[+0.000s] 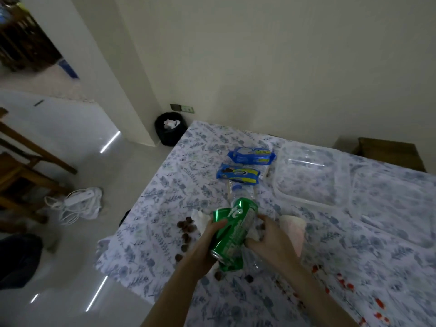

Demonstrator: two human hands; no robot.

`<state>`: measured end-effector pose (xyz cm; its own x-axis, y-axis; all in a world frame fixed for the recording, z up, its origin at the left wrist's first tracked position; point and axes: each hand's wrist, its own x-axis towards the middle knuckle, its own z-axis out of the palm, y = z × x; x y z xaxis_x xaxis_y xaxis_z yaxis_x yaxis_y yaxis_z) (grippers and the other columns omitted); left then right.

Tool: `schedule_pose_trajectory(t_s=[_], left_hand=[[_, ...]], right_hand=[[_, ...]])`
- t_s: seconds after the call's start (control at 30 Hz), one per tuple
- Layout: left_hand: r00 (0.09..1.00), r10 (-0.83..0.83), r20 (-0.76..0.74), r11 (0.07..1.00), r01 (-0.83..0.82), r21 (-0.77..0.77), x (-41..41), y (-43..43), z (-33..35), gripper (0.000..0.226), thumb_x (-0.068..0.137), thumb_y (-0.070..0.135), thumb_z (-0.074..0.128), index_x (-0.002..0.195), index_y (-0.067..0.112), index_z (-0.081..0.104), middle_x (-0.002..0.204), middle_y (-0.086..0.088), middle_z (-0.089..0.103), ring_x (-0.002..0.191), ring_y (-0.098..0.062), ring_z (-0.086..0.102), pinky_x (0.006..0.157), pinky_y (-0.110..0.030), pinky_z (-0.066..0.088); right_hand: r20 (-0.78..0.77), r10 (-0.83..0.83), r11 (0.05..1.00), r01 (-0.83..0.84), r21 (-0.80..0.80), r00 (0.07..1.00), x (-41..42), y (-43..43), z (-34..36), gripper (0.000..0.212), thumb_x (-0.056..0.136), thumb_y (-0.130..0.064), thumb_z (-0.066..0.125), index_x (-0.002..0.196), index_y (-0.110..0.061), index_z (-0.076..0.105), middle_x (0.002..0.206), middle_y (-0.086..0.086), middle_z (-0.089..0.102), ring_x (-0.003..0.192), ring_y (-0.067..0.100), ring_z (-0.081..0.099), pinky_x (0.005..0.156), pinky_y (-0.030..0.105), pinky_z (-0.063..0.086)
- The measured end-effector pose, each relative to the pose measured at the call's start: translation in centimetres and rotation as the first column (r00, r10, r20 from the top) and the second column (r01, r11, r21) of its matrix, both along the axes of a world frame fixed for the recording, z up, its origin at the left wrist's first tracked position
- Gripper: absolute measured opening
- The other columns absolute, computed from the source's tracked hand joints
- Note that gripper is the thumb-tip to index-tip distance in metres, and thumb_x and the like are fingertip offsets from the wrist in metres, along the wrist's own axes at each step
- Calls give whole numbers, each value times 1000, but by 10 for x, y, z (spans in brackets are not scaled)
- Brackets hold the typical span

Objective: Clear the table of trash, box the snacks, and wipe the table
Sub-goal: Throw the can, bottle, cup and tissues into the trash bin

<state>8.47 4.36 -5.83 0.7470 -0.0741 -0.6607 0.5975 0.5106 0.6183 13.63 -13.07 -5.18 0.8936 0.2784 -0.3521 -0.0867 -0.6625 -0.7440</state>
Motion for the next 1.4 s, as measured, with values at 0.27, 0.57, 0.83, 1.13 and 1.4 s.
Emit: schedule_pose_trajectory(t_s=[0.27,0.57,0.83,1.13,1.4], left_hand=[[990,116,83,991,-110,-77,-37,61,3,113,39,55,89,132,5,49,105,-17,70,85,-27,70,67,-33,56],[941,305,144,952,-300,-59,-86,236,1,107,47,46,88,139,18,41,120,-24,61,88,-31,69,70,-41,57],[961,248,118,963,-258,72,-135,392,-36,86,63,42,81,136,21,42,127,-16,62,111,-34,63,85,-43,54],[965,263,-2,955,-260,140,-119,475,-77,68,70,46,72,129,27,43,123,-9,63,106,-25,66,83,-36,56],[939,325,-110,939,-306,156,-42,531,-184,75,61,47,78,125,23,48,118,-17,65,104,-33,66,84,-44,56]], right_hand=[[118,252,952,-224,-211,961,-3,77,34,85,58,-63,56,132,-27,38,120,1,58,107,23,56,77,31,48],[122,243,967,-230,-114,962,-53,258,42,75,71,-51,69,135,-28,39,128,-1,54,110,18,54,84,29,46],[-36,209,978,-210,-14,977,-103,413,10,49,72,-41,73,115,-30,52,103,-10,60,92,10,58,68,21,46],[-195,225,957,-254,-141,955,-80,511,-48,62,67,-57,66,118,-25,48,108,-4,60,92,15,57,74,31,49],[-405,218,945,-296,-140,888,6,579,-156,61,69,-47,64,124,-27,46,110,-3,58,95,17,56,78,31,46]])
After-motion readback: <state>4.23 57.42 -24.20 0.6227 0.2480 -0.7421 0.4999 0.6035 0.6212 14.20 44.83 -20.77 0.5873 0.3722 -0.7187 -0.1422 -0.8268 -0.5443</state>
